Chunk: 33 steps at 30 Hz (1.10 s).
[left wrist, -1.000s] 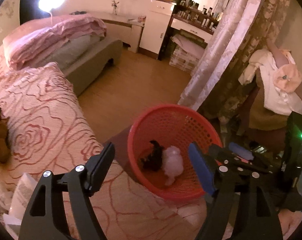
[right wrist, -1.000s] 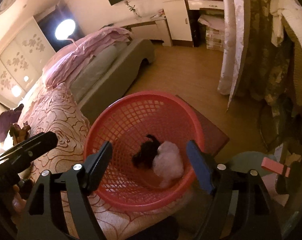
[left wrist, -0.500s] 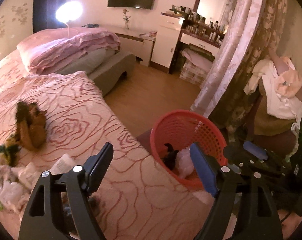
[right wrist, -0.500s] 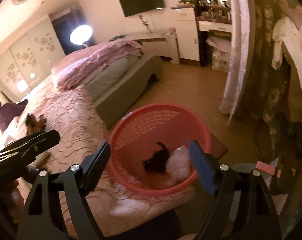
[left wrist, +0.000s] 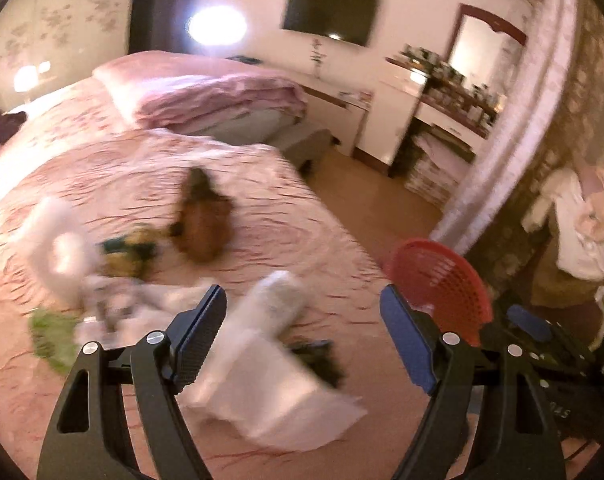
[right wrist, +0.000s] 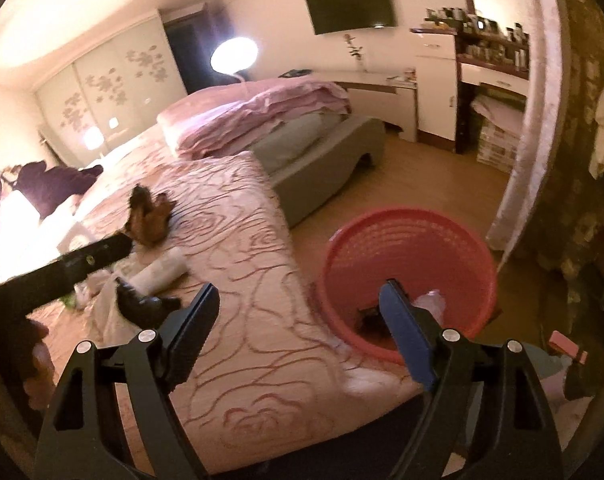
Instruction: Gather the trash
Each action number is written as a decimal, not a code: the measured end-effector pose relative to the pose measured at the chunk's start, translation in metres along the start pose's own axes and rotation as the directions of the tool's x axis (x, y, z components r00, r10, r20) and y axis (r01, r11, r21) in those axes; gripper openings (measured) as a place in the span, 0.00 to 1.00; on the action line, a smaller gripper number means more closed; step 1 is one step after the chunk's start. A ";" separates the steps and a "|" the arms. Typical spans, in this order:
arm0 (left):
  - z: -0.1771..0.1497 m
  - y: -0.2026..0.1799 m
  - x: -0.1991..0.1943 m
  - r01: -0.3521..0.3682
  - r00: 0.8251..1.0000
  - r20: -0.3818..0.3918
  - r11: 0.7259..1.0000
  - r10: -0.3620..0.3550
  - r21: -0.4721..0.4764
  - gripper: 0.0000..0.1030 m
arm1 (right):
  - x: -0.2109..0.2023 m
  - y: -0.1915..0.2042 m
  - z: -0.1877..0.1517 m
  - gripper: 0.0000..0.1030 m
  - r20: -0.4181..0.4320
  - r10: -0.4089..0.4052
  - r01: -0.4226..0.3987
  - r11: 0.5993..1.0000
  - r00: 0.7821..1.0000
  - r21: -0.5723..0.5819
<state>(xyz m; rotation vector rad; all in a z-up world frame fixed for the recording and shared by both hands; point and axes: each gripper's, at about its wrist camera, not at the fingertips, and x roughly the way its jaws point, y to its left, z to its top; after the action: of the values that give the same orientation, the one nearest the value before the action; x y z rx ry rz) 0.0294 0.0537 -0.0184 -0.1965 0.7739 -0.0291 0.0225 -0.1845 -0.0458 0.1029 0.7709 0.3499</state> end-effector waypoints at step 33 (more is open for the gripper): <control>-0.041 0.171 -0.009 -0.207 0.978 -0.087 0.945 0.190 -0.252 0.39 | 0.017 0.050 -0.015 0.77 -0.087 0.053 -0.062 0.993 0.995 -0.099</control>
<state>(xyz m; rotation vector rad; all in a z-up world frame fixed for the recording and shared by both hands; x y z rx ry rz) -0.0133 0.2157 -0.0732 -0.3675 0.8558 0.2604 0.0099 -0.1320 -0.0572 0.0143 0.8336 0.4500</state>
